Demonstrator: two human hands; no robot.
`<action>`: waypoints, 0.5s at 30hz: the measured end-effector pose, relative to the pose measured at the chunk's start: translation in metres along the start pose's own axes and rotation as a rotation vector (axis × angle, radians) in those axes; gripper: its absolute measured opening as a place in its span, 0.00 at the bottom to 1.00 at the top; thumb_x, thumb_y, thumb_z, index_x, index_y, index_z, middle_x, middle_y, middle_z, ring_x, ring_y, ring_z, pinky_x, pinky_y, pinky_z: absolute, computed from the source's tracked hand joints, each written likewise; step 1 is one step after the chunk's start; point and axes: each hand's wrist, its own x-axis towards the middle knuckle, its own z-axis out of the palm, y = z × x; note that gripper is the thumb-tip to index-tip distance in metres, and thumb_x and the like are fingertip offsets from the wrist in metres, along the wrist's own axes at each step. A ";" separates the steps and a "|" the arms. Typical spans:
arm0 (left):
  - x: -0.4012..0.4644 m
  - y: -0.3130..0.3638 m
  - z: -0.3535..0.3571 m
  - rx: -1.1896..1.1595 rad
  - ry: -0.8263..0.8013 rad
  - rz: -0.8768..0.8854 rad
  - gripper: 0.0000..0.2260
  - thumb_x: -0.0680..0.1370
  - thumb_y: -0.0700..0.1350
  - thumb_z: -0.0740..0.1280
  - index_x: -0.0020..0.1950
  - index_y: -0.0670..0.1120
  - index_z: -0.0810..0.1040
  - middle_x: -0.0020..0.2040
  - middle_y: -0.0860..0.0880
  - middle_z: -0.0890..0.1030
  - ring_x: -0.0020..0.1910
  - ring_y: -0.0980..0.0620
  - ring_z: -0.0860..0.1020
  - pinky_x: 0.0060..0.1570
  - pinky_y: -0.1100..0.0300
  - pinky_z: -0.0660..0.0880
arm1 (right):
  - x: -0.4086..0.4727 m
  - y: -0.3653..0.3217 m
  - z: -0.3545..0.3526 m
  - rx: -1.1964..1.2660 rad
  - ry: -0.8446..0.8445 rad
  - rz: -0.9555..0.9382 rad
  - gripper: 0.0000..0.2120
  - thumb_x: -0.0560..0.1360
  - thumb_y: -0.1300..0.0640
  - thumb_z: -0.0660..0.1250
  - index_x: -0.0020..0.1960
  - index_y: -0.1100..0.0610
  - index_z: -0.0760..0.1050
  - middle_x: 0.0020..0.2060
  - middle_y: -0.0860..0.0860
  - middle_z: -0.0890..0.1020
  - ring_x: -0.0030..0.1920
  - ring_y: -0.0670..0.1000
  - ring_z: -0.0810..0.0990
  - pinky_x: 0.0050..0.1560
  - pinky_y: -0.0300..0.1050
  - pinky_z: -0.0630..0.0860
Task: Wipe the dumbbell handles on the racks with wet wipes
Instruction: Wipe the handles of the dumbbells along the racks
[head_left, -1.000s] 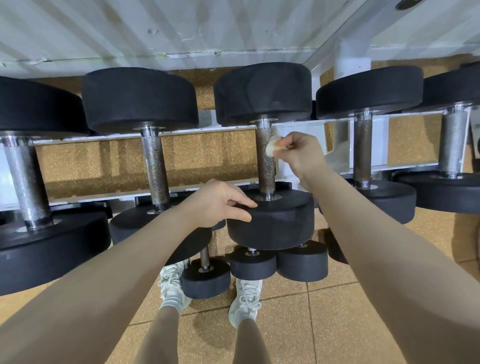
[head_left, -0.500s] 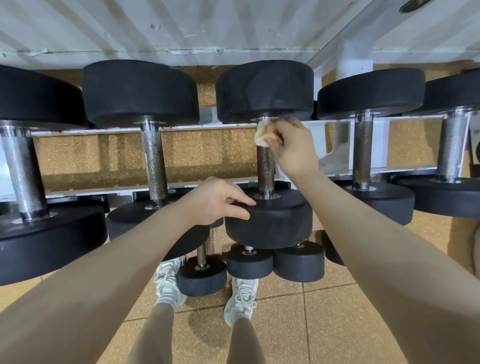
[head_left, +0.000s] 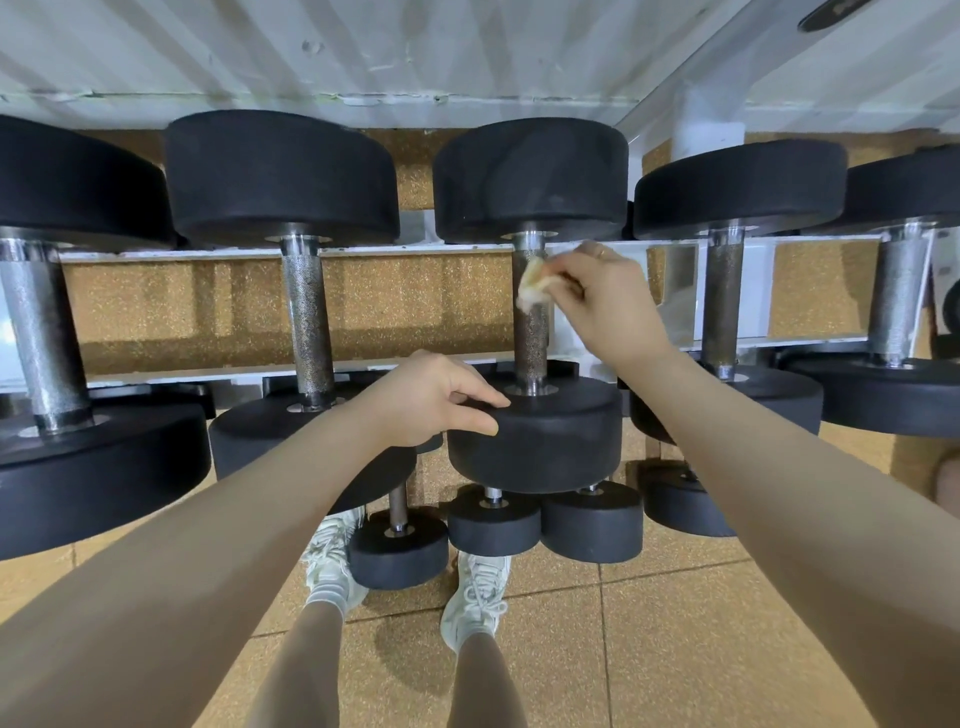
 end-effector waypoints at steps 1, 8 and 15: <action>0.000 0.000 0.000 -0.001 -0.002 -0.003 0.14 0.72 0.44 0.71 0.57 0.49 0.80 0.55 0.56 0.79 0.56 0.57 0.76 0.61 0.65 0.71 | 0.006 -0.002 0.003 -0.010 0.062 0.004 0.08 0.76 0.63 0.62 0.51 0.62 0.79 0.41 0.51 0.73 0.38 0.51 0.71 0.40 0.39 0.64; 0.001 0.000 -0.001 -0.002 -0.017 -0.014 0.14 0.72 0.45 0.71 0.57 0.51 0.80 0.55 0.56 0.79 0.57 0.56 0.76 0.62 0.63 0.70 | -0.007 0.008 0.006 -0.392 -0.142 -0.273 0.15 0.73 0.64 0.64 0.59 0.59 0.77 0.48 0.60 0.80 0.44 0.61 0.80 0.37 0.45 0.75; 0.001 0.005 -0.004 0.033 -0.038 -0.016 0.15 0.72 0.44 0.71 0.58 0.49 0.80 0.58 0.54 0.79 0.55 0.59 0.76 0.54 0.76 0.68 | -0.024 0.005 -0.011 -0.343 -0.607 -0.371 0.14 0.77 0.64 0.61 0.59 0.55 0.78 0.51 0.55 0.78 0.49 0.56 0.78 0.44 0.42 0.72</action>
